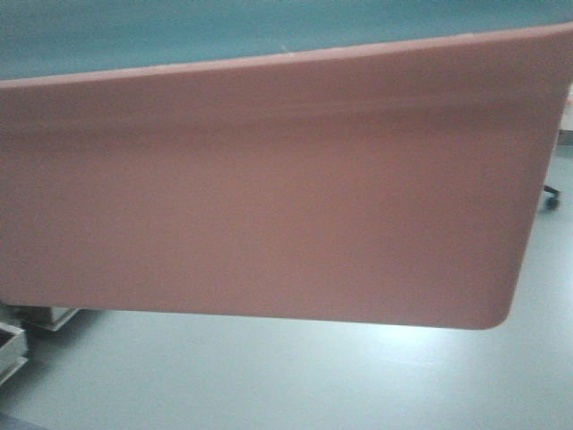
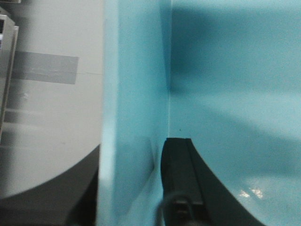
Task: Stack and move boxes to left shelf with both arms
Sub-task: 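Hold the stacked bins raised with both grippers while the base turns toward the shelf, then hold the stacked bins above the shelf rack as the base approaches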
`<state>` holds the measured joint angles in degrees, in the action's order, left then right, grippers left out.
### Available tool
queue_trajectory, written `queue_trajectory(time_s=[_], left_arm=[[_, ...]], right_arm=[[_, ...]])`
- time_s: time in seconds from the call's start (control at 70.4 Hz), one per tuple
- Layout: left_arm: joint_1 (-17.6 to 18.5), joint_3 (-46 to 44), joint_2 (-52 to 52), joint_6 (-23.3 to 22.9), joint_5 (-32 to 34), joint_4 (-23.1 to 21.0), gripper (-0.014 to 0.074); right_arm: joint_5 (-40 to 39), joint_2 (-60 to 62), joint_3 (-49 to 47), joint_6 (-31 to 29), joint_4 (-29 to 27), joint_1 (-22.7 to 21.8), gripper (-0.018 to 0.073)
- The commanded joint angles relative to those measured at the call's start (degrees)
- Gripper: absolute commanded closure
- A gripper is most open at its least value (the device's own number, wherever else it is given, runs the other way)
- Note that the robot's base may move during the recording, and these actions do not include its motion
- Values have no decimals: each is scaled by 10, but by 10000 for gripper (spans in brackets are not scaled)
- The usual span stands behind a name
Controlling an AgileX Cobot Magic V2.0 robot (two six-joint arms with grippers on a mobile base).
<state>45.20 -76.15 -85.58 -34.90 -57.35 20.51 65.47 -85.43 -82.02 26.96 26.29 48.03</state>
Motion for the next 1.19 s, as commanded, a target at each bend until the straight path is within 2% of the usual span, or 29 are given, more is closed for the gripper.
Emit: queue_trajectory(time_s=[0.0, 1.179], left_arm=[[23, -40, 25, 31, 171, -34, 599], [23, -40, 25, 31, 171, -34, 599]], right_arm=[[-163, 18, -24, -31, -53, 19, 522], [-163, 18, -24, -31, -53, 19, 522]])
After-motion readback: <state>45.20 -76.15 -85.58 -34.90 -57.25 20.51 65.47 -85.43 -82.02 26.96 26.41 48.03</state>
